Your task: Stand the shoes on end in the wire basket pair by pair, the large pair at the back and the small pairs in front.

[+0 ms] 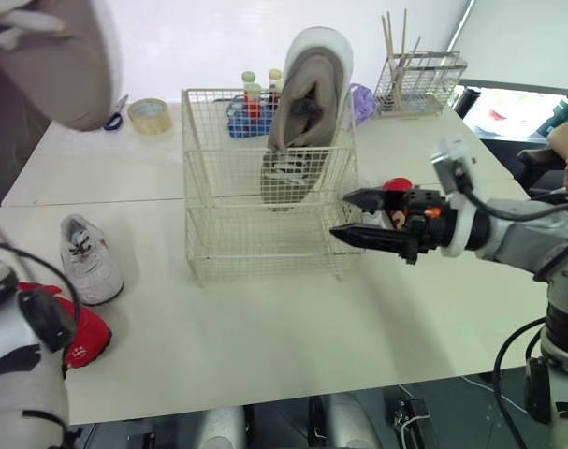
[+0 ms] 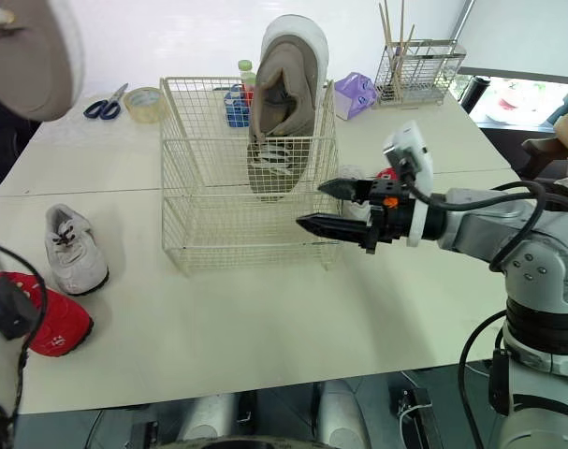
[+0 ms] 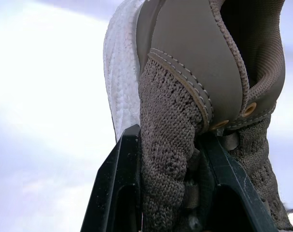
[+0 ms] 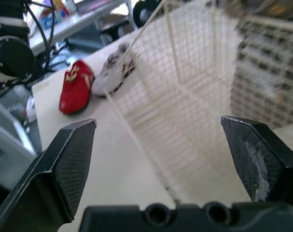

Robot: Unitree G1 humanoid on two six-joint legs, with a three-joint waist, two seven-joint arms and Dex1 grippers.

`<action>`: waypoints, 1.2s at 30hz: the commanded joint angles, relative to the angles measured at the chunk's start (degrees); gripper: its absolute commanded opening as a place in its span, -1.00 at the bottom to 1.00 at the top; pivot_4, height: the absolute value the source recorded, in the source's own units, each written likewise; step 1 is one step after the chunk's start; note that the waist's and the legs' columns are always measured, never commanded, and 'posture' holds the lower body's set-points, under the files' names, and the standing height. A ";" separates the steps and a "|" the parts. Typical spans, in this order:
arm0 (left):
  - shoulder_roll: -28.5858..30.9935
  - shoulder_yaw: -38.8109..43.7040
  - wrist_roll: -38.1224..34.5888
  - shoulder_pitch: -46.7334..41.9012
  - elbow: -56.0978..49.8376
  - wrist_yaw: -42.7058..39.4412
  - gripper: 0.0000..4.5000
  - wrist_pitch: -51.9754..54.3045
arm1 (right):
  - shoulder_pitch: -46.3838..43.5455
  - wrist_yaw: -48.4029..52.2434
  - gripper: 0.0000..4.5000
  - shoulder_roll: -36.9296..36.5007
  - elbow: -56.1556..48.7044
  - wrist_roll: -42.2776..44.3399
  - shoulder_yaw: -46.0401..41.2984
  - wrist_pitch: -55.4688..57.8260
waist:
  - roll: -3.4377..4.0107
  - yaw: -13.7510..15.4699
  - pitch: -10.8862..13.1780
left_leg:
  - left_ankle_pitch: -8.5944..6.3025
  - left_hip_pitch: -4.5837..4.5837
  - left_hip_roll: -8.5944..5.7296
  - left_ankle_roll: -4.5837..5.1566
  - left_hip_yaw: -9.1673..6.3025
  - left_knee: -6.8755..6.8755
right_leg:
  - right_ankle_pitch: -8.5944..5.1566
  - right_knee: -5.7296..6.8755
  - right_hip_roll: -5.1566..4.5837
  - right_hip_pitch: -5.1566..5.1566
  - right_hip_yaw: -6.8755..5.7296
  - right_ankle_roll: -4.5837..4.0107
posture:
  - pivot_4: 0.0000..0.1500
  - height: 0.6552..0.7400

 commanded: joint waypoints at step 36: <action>-24.21 -14.69 19.05 1.89 26.83 -3.77 -0.66 -43.42 | 5.71 -2.54 1.00 -6.09 -1.09 7.87 -7.60 -8.13 | 0.08 -0.31 0.17 | 0.08 -0.28 0.20 -0.11 -0.22 0.04 | 0.22 0.07 0.45 -0.25 -0.18 0.39 | 1.00 1.00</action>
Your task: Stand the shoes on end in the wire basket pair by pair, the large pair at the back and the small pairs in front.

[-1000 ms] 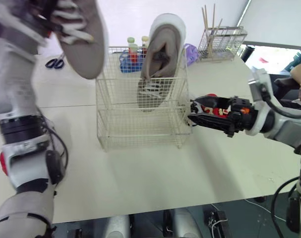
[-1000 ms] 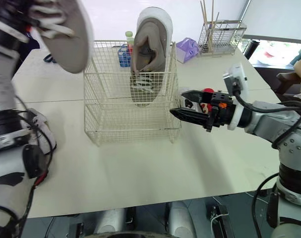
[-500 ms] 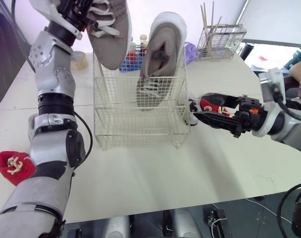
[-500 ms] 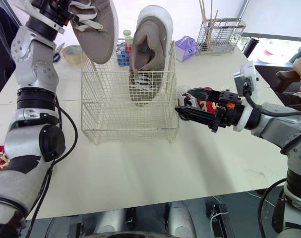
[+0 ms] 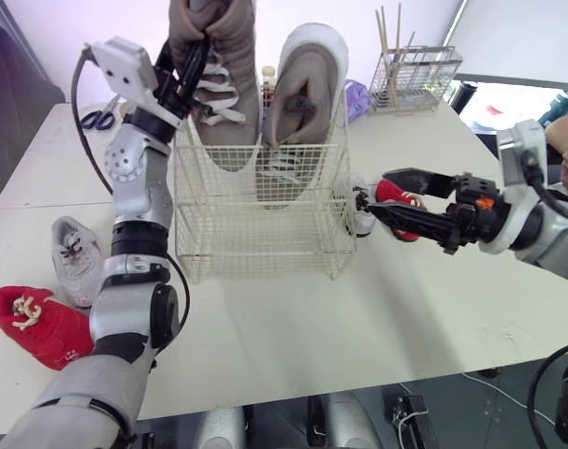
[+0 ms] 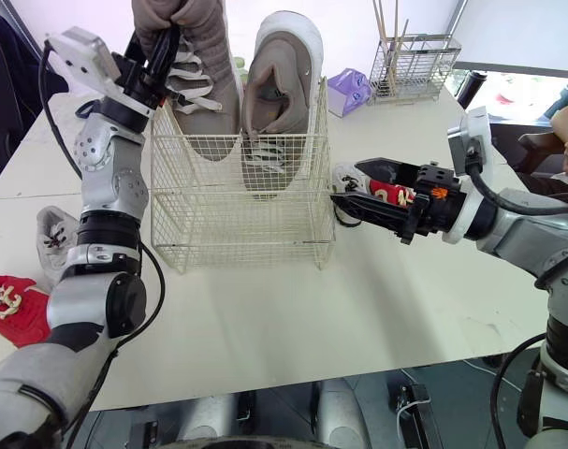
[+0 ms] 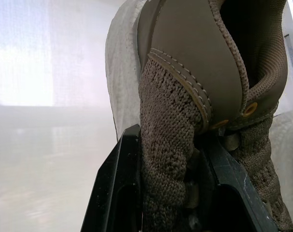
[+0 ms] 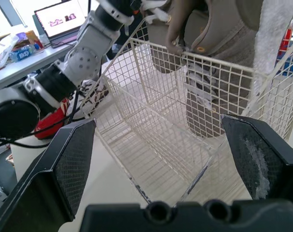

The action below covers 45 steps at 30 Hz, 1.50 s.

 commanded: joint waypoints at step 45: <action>36.29 29.10 -49.08 43.47 -58.46 4.71 0.99 79.39 | -8.30 7.78 1.00 3.98 13.25 -8.53 8.16 -6.59 | 0.26 -1.25 0.06 | 0.02 0.05 0.08 -0.05 -0.22 0.05 | -0.01 0.05 0.01 0.03 0.04 -0.02 | 1.00 1.00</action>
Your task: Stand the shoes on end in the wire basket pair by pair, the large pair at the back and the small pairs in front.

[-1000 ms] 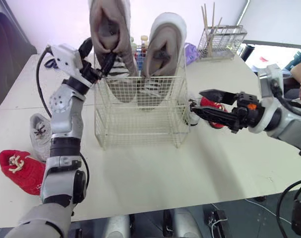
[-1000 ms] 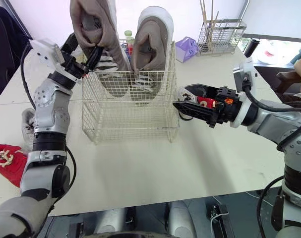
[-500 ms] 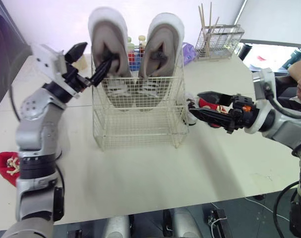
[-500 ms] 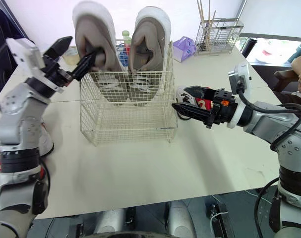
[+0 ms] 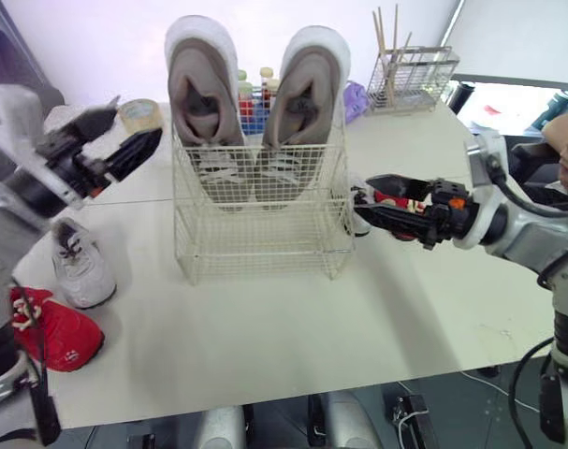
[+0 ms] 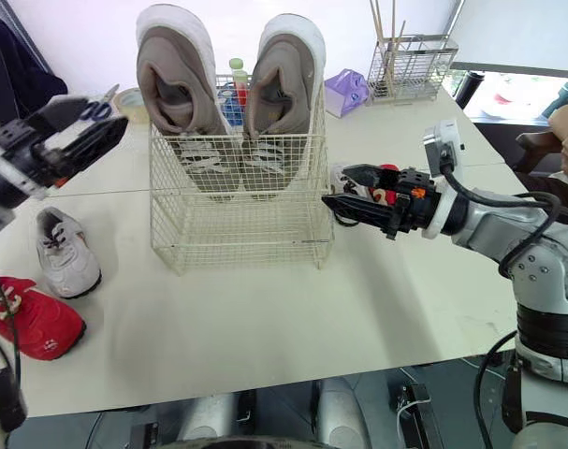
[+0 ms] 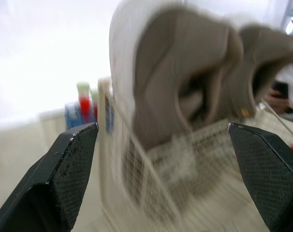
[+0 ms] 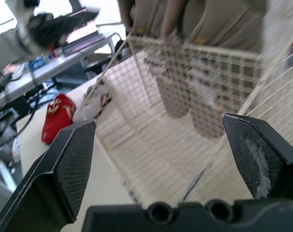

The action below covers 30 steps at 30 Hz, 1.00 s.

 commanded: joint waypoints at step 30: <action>-14.28 -29.70 14.61 33.11 -33.27 -0.96 0.99 -19.56 | 19.64 -14.87 1.00 20.30 12.21 -37.41 5.31 -35.30 | 0.81 1.18 -0.22 | 0.03 0.41 -0.11 -0.10 0.34 -0.06 | -0.09 -0.11 0.10 0.16 0.54 -0.44 | 1.00 1.00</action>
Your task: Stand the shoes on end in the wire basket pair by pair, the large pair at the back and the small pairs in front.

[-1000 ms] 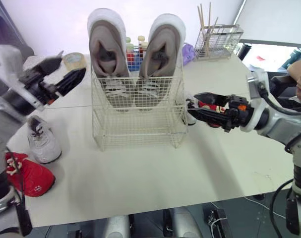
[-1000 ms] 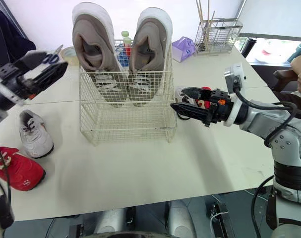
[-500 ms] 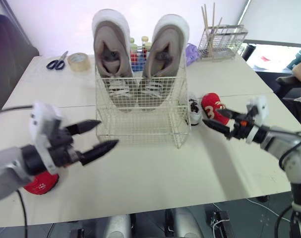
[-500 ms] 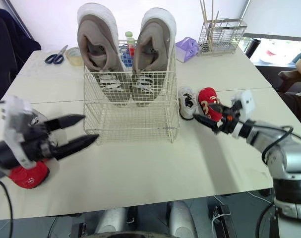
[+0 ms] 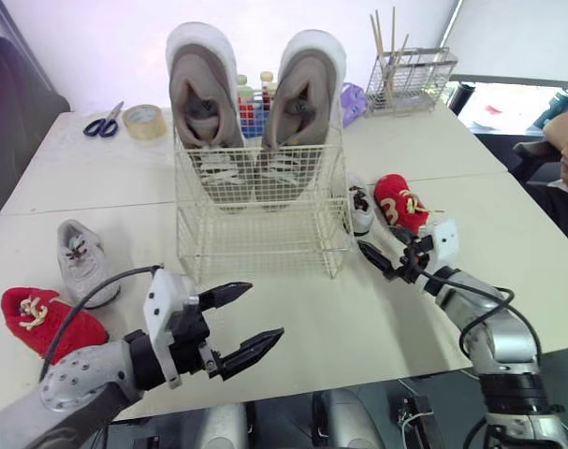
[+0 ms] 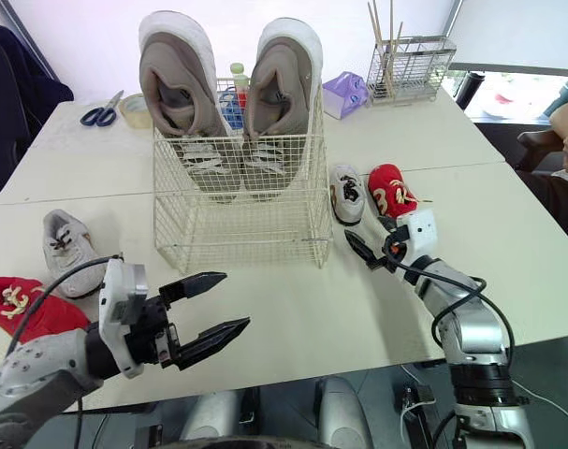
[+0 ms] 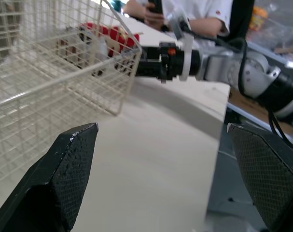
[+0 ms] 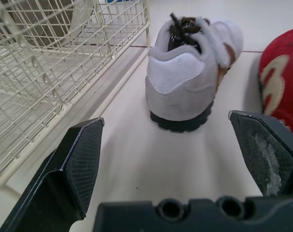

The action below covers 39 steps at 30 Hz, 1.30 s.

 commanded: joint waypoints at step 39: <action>-7.65 -10.32 16.67 2.77 3.67 0.03 1.00 -11.86 | -18.19 -8.61 -0.50 8.85 29.40 -9.53 -2.58 -20.17 | 0.15 -0.94 0.02 | 0.00 0.00 0.03 0.01 -0.01 -0.06 | 0.01 0.03 -0.04 -0.02 0.01 0.00 | 1.00 1.00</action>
